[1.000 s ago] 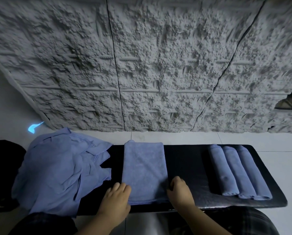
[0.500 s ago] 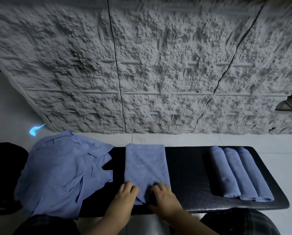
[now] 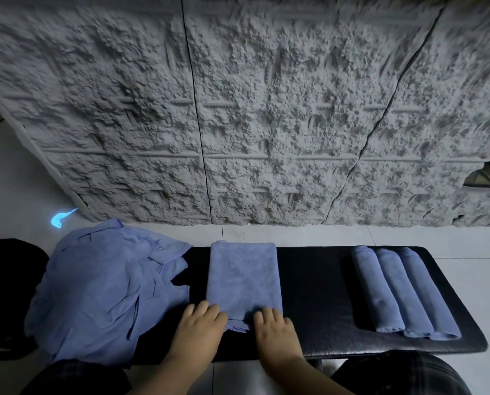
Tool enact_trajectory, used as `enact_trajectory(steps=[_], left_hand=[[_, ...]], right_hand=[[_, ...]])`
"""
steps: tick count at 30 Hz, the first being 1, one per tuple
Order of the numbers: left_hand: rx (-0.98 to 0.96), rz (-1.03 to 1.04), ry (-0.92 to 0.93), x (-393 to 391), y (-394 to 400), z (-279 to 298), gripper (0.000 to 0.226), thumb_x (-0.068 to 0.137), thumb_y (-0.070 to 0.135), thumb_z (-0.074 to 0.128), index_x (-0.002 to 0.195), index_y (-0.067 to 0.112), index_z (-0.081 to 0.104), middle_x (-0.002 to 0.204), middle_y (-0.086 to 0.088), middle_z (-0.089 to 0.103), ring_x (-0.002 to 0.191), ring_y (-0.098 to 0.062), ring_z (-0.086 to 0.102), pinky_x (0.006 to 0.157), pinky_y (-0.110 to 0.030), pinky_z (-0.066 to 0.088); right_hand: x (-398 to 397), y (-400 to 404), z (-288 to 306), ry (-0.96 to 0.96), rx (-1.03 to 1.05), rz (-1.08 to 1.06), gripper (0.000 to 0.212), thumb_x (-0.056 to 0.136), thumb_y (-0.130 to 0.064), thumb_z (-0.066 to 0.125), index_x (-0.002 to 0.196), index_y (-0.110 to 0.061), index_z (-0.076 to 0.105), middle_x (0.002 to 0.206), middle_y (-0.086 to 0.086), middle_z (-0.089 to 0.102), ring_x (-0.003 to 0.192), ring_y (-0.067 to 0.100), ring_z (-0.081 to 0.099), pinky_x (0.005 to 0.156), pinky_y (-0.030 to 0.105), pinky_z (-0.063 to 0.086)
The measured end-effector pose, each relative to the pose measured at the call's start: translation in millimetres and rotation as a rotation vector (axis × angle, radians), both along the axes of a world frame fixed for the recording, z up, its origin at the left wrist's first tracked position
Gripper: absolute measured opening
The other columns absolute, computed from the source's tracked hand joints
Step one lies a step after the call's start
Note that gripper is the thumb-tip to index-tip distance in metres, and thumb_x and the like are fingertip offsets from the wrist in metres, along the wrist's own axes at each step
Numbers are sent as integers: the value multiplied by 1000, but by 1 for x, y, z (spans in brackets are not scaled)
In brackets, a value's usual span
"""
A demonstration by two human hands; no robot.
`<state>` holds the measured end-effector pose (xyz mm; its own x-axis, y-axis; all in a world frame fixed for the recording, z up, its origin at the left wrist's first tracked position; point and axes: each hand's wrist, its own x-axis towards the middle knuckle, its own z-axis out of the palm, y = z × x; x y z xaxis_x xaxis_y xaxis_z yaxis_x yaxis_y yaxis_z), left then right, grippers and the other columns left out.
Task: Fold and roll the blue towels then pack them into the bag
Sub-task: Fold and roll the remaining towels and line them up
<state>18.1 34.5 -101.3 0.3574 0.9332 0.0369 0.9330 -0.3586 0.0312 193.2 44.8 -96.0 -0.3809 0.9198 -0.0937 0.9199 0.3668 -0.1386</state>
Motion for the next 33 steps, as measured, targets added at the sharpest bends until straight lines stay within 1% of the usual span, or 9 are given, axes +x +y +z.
enact_trajectory(steps=[4, 8, 13, 17, 21, 24, 26, 30, 33], left_hand=[[-26, -14, -16, -5, -4, -2, 38, 40, 25, 91, 58, 24, 57, 63, 6, 49, 61, -16, 50, 54, -28, 41], [-124, 0, -80, -15, -6, -3, 43, 37, 27, 94, 58, 28, 57, 59, 13, 50, 59, -8, 47, 46, -21, 39], [-252, 75, -228, -16, -11, -11, 39, 54, 20, 90, 61, 27, 51, 61, 15, 52, 58, -3, 46, 48, -12, 32], [-236, 237, -303, -9, -10, -13, 11, 98, 15, 43, 89, 22, 40, 99, 2, 58, 86, -10, 39, 72, -19, 34], [-225, 236, -201, -3, -4, -5, 43, 61, 16, 85, 69, 20, 42, 66, 5, 53, 64, -13, 49, 49, -23, 42], [-108, 145, -47, 3, -1, -3, 52, 20, 7, 87, 56, 18, 52, 58, 1, 49, 52, -19, 52, 39, -26, 39], [-70, 52, 25, 9, -2, 1, 46, 19, 9, 83, 54, 19, 55, 59, 1, 49, 54, -18, 53, 43, -25, 42], [10, 0, 1, 13, -7, -8, 8, 52, 13, 54, 55, 19, 57, 60, 2, 50, 66, -19, 40, 46, -24, 44], [-26, -18, -67, 5, -15, -13, 21, 45, 16, 61, 63, 23, 53, 66, 6, 48, 65, -15, 43, 47, -24, 43]], right_hand=[[19, 4, -1, 37, -32, -35, 25, 67, -15, 33, 80, -19, 54, 74, -1, 61, 76, 18, 37, 52, 25, 49], [42, 6, -3, 67, -209, 14, 33, 98, -15, 33, 127, -18, 50, 131, 1, 45, 120, 21, 39, 96, 30, 31], [44, 6, 0, 190, -351, -168, 24, 99, -31, 38, 113, -23, 56, 119, -3, 55, 114, 16, 47, 81, 30, 29], [41, 1, 0, 256, -418, -327, 7, 98, -30, 39, 96, -24, 40, 101, -6, 46, 110, 19, 49, 82, 33, 29], [32, -2, 0, 129, -296, -399, 17, 93, -27, 50, 106, -19, 43, 108, -2, 47, 107, 21, 49, 86, 35, 36], [30, 0, -11, 88, 52, -234, 38, 54, -11, 67, 83, -16, 44, 76, 1, 56, 71, 21, 43, 52, 31, 45], [27, 1, -10, 56, 150, -83, 28, 52, -13, 52, 76, -18, 39, 65, 0, 54, 66, 18, 30, 44, 25, 41], [27, -5, -18, 1, 54, 19, 37, 50, -22, 70, 73, -20, 41, 68, -3, 50, 65, 11, 41, 44, 14, 40], [32, -7, -17, 93, 14, -74, 19, 68, -19, 33, 71, -22, 52, 70, -8, 51, 69, 11, 40, 50, 11, 44]])
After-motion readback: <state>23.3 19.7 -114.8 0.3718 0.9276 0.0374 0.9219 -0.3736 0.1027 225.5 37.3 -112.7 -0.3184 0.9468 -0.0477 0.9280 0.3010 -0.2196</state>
